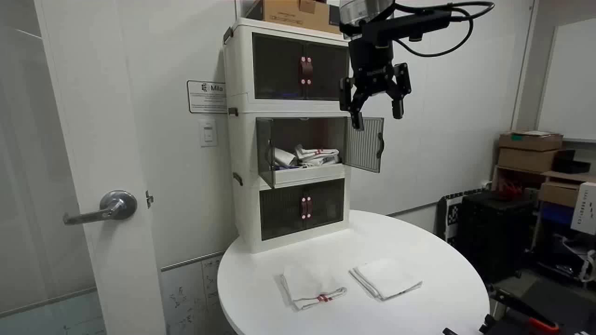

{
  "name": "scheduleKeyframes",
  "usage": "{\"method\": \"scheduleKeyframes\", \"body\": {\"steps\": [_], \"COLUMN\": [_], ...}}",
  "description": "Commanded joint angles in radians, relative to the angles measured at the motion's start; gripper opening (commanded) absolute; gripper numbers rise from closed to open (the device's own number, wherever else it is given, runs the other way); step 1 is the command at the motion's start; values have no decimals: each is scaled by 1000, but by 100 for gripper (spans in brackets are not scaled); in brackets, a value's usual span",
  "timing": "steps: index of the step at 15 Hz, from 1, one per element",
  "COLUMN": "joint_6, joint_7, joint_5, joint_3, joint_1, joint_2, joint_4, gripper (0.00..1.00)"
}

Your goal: Close the middle cabinet door on the left

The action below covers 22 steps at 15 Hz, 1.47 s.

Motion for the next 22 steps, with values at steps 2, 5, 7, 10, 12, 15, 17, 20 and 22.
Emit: {"method": "scheduleKeyframes", "body": {"steps": [2, 5, 7, 10, 12, 15, 17, 20, 22], "joint_6": [4, 34, 50, 47, 30, 49, 62, 70, 86], "joint_7": [19, 20, 16, 19, 13, -36, -46, -50, 9], "joint_5": [-10, -31, -58, -137, -183, -207, -220, -217, -247], "joint_3": [-29, -26, -21, -21, -30, -57, -76, -110, -140], "joint_1": [34, 32, 34, 51, 80, 137, 176, 227, 262], "joint_2": [42, 145, 227, 370, 463, 569, 630, 710, 756], "joint_4": [31, 116, 185, 313, 409, 535, 616, 729, 790], "gripper": [100, 100, 100, 100, 100, 100, 100, 100, 100]}}
